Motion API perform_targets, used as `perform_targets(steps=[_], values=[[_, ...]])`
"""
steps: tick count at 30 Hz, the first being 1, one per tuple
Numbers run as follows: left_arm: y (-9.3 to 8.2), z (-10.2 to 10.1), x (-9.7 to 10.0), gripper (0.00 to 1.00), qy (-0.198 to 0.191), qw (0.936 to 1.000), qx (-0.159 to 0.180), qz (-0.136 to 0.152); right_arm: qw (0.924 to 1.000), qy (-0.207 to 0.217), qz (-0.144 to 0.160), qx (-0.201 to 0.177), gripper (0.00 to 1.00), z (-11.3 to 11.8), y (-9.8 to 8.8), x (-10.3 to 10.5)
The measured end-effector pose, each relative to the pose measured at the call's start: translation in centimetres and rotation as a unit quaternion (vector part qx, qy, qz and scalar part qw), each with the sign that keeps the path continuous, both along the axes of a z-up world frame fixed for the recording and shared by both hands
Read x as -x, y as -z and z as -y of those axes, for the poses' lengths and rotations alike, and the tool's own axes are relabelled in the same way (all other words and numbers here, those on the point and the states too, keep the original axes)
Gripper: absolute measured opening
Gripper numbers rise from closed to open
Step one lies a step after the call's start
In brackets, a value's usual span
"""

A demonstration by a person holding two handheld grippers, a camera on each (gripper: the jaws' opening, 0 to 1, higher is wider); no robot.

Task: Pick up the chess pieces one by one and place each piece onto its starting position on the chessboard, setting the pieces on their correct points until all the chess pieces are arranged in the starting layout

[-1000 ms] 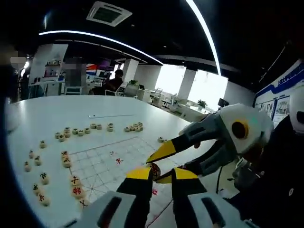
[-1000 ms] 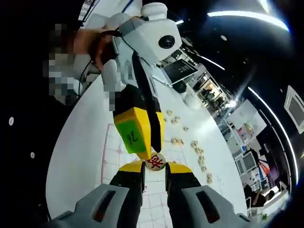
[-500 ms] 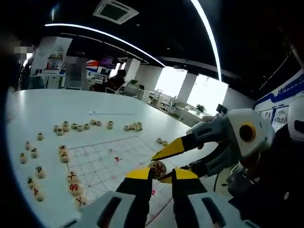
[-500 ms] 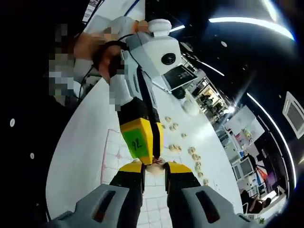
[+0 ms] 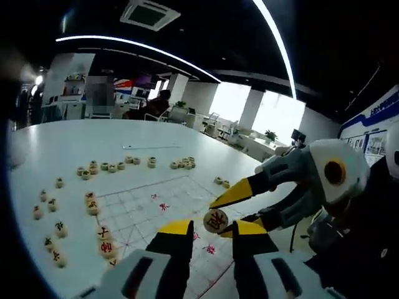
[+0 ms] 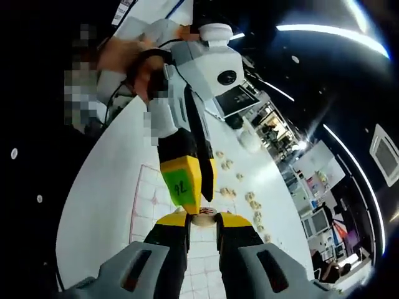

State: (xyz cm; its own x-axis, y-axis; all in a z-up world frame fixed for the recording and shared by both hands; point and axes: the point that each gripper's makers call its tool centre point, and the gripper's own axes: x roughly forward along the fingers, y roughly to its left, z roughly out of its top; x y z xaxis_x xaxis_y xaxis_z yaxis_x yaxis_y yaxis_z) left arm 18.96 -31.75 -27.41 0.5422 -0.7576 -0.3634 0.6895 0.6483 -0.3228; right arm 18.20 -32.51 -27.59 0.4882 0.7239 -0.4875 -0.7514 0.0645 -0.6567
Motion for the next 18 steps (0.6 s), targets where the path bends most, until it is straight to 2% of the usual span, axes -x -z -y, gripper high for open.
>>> perform_targets(steps=[8,14,18], values=[[0.4,0.5,-0.1,0.28,-0.013,0.9997,0.0,-0.019,0.9998,-0.006,0.017,0.009,0.18,0.0,0.2,0.2],[0.3,1.1,0.1,0.22,-0.013,0.9995,0.008,-0.029,0.9996,-0.006,0.026,0.009,0.18,0.1,0.1,0.1],[0.4,1.1,0.1,0.2,-0.014,0.9994,0.0,-0.03,0.9996,-0.007,0.027,0.007,0.18,0.2,0.1,0.2]])
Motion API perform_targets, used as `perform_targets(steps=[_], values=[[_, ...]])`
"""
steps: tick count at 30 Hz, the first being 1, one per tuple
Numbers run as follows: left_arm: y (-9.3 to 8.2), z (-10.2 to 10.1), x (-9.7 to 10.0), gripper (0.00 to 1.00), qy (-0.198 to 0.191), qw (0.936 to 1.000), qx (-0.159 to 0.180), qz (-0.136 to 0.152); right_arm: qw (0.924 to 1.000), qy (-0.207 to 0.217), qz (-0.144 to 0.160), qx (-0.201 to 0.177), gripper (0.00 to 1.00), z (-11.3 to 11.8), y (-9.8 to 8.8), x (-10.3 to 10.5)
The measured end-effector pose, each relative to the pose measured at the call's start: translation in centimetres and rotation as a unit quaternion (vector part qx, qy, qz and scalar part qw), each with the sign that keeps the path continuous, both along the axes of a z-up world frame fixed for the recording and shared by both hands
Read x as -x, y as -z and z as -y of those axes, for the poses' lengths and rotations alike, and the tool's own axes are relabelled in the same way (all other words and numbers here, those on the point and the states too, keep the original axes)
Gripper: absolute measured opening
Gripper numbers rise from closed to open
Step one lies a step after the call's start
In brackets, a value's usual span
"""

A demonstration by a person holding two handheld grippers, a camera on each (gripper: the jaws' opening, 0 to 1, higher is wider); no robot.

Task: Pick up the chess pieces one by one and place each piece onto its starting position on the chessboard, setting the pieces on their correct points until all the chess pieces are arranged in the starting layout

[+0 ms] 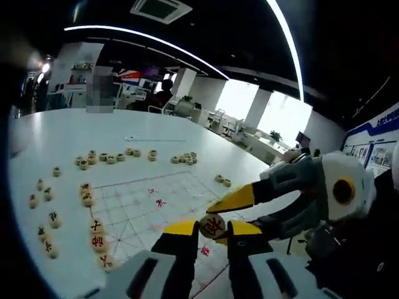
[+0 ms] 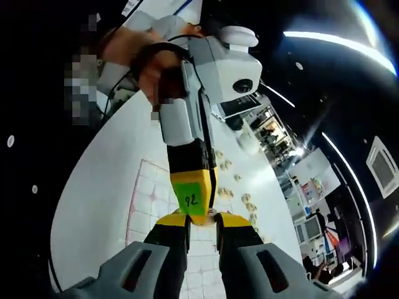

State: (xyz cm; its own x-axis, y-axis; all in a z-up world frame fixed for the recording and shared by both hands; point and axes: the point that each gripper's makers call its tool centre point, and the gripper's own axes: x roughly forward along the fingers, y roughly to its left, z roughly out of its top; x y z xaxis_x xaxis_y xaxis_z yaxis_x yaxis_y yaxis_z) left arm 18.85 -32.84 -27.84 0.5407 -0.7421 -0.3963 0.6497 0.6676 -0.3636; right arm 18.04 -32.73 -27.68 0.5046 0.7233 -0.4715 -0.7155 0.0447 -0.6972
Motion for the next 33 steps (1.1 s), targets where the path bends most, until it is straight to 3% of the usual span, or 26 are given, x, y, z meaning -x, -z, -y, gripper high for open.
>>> perform_targets(steps=[6,9,15,18,21,24,26,28,31,33], values=[[0.0,-0.1,-0.1,0.2,-0.005,0.9999,0.006,-0.008,1.0,-0.002,-0.005,-0.008,0.18,0.0,0.1,-0.1],[-0.4,-0.1,-0.2,0.2,-0.011,0.9993,0.034,-0.013,1.0,-0.003,0.007,-0.006,0.2,0.1,0.0,-0.4],[-0.6,-2.9,-2.3,0.2,-0.04,0.9989,0.023,-0.005,0.9984,0.034,-0.032,-0.033,0.24,1.6,0.7,-1.5],[0.3,-6.0,-4.5,0.2,-0.085,0.9961,-0.024,0.007,0.9961,0.058,-0.051,-0.044,0.26,2.7,1.3,-1.9],[1.9,-8.4,-6.4,0.2,-0.117,0.9907,-0.068,0.001,0.9927,0.082,-0.065,-0.059,0.26,3.9,1.8,-2.1],[3.5,-10.0,-7.8,0.2,-0.141,0.9836,-0.112,-0.009,0.9878,0.108,-0.084,-0.074,0.26,5.2,2.5,-2.1],[4.7,-11.4,-9.2,0.2,-0.17,0.9731,-0.154,-0.014,0.9843,0.125,-0.093,-0.083,0.25,6.0,2.8,-2.1],[4.8,-11.3,-10.1,0.2,-0.176,0.9741,-0.139,-0.025,0.9817,0.134,-0.101,-0.091,0.25,6.5,3.0,-2.0],[5.7,-11.6,-11.0,0.2,-0.182,0.9682,-0.169,-0.032,0.9804,0.139,-0.104,-0.094,0.25,6.7,3.1,-2.0],[5.9,-11.6,-11.3,0.2,-0.184,0.9674,-0.169,-0.039,0.9736,0.163,-0.116,-0.109,0.25,7.9,3.6,-2.0]])
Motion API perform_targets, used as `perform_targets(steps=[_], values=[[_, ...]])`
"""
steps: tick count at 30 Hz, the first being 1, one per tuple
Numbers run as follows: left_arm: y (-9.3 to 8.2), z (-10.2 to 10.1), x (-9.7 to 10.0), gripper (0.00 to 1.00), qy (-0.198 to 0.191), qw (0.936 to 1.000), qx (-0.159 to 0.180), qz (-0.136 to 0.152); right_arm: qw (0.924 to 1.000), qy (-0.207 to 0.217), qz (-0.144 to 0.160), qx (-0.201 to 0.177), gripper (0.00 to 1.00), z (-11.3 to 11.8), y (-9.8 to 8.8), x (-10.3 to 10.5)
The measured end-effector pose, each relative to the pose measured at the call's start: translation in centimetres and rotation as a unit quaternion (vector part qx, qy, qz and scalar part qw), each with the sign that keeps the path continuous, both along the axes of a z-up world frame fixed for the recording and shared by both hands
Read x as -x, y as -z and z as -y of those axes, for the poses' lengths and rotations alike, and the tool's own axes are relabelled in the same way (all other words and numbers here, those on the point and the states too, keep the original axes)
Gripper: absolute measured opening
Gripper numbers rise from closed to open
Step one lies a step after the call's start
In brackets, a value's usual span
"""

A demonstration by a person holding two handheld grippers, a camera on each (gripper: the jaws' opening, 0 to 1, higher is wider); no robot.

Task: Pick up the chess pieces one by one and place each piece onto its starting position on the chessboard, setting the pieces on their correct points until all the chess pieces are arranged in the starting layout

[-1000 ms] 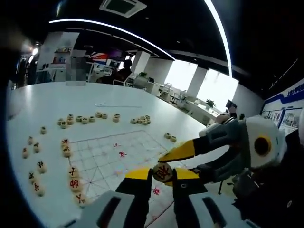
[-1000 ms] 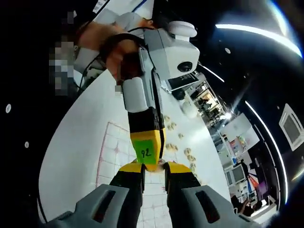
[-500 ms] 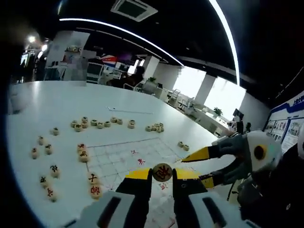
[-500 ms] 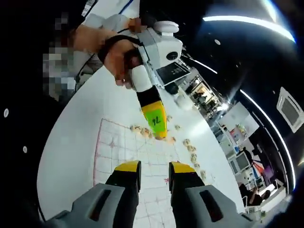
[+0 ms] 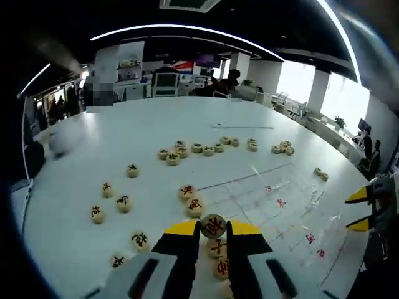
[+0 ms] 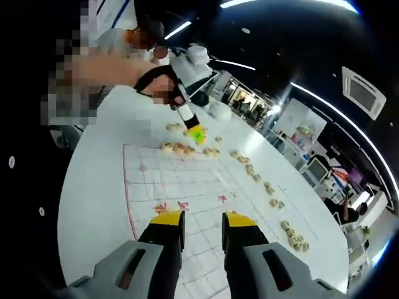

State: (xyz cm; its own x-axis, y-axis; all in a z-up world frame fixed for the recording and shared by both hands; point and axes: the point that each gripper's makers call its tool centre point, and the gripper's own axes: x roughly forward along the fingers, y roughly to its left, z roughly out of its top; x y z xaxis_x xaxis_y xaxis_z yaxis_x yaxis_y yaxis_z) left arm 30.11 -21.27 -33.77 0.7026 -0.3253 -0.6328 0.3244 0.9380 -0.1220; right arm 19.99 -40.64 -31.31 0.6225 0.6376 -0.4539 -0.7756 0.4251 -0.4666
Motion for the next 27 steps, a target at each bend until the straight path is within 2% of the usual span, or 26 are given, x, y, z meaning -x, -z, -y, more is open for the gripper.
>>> perform_targets(steps=[7,16,20,27], values=[[1.0,0.1,-0.3,0.2,0.004,0.9997,-0.007,-0.025,0.9993,0.028,-0.014,-0.02,0.24,1.2,0.5,0.1],[2.0,-0.4,-0.7,0.2,0.005,0.9982,-0.034,-0.049,0.9987,0.035,-0.019,-0.031,0.24,1.5,0.5,0.0],[2.2,-0.2,-0.7,0.2,0.015,0.9977,-0.037,-0.054,0.9984,0.038,-0.019,-0.038,0.24,1.6,0.3,0.0],[2.3,-0.3,-1.1,0.23,0.021,0.9979,-0.042,-0.045,0.9979,0.042,-0.024,-0.043,0.23,1.8,0.5,0.1]])
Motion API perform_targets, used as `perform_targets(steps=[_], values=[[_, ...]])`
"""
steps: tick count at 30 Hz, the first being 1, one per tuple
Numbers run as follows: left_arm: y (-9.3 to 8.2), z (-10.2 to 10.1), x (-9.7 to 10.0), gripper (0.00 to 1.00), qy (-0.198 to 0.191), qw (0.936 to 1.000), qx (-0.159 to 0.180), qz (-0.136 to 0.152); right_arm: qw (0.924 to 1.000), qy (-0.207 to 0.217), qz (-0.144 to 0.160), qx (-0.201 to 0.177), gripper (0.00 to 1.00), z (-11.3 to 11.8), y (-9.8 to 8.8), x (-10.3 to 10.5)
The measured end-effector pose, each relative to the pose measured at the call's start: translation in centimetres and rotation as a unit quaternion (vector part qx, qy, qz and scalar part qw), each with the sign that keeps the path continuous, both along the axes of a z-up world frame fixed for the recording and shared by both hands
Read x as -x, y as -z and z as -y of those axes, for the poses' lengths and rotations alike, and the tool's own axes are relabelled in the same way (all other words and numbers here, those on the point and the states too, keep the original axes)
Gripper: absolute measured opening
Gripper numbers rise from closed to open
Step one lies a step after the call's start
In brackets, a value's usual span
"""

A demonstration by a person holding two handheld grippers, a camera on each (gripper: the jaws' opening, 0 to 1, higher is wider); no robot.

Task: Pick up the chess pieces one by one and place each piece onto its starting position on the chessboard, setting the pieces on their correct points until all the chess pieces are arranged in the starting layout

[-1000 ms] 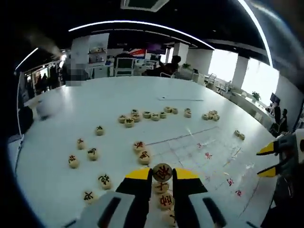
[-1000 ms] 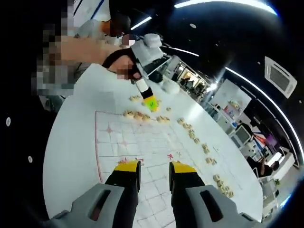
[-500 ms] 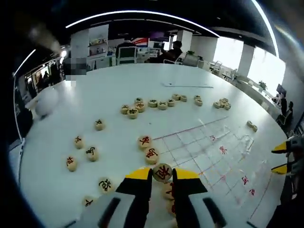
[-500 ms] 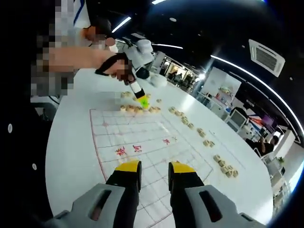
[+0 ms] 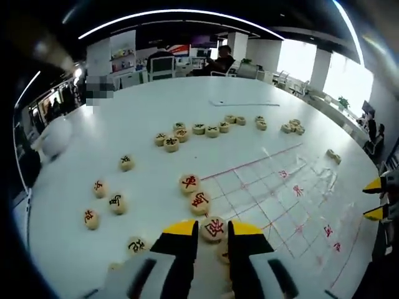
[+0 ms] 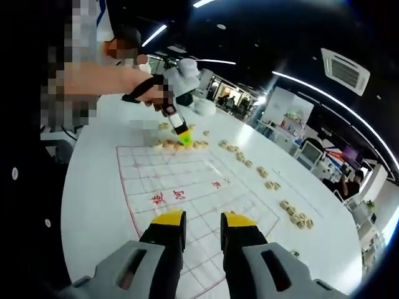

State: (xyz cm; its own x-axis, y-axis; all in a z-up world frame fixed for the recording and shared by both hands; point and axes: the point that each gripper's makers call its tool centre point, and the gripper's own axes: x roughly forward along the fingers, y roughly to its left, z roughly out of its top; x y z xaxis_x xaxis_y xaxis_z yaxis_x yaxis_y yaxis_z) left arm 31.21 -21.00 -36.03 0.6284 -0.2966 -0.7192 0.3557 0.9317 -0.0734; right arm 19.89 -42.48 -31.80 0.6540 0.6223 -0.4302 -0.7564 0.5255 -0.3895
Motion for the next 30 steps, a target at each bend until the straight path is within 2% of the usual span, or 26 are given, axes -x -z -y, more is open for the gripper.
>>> perform_targets(steps=[3,5,6,7,9,12,13,15,24,27,30], values=[[-0.5,0.0,0.0,0.29,0.006,0.9999,0.012,0.008,1.0,0.002,-0.002,-0.004,0.23,0.1,-0.1,0.0],[-1.7,-0.1,-0.1,0.31,0.014,0.9991,0.023,0.032,0.9999,0.007,-0.004,-0.009,0.23,0.4,-0.1,0.0],[-2.5,-0.7,-0.1,0.31,0.019,0.9983,0.019,0.052,0.9998,0.01,-0.005,-0.014,0.23,0.6,-0.2,0.0],[-2.8,-1.2,0.2,0.32,0.025,0.9978,0.01,0.06,0.9997,0.013,-0.009,-0.019,0.24,0.7,-0.2,0.1],[-3.8,-2.0,0.8,0.35,0.031,0.9963,0.002,0.08,0.9984,0.021,-0.025,-0.045,0.24,1.0,-0.2,0.2],[-5.2,-2.9,1.8,0.4,0.032,0.9942,0.012,0.102,0.9968,0.031,-0.037,-0.064,0.24,1.6,-0.2,0.1],[-6.2,-3.5,2.7,0.41,0.039,0.9907,0.021,0.129,0.996,0.035,-0.042,-0.071,0.25,1.8,-0.2,0.1],[-7.0,-4.3,3.9,0.44,0.041,0.9882,0.019,0.147,0.9932,0.046,-0.054,-0.092,0.25,2.1,-0.2,0.1],[-8.3,-6.5,8.4,0.5,0.032,0.982,0.036,0.183,0.9784,0.093,-0.095,-0.158,0.31,3.9,-0.1,0.3],[-8.2,-7.2,8.7,0.5,0.019,0.9815,0.043,0.185,0.9757,0.102,-0.099,-0.167,0.31,4.2,-0.3,0.5],[-7.9,-7.3,8.0,0.51,0.018,0.982,0.047,0.182,0.9742,0.107,-0.102,-0.171,0.31,4.2,-0.4,0.6]])
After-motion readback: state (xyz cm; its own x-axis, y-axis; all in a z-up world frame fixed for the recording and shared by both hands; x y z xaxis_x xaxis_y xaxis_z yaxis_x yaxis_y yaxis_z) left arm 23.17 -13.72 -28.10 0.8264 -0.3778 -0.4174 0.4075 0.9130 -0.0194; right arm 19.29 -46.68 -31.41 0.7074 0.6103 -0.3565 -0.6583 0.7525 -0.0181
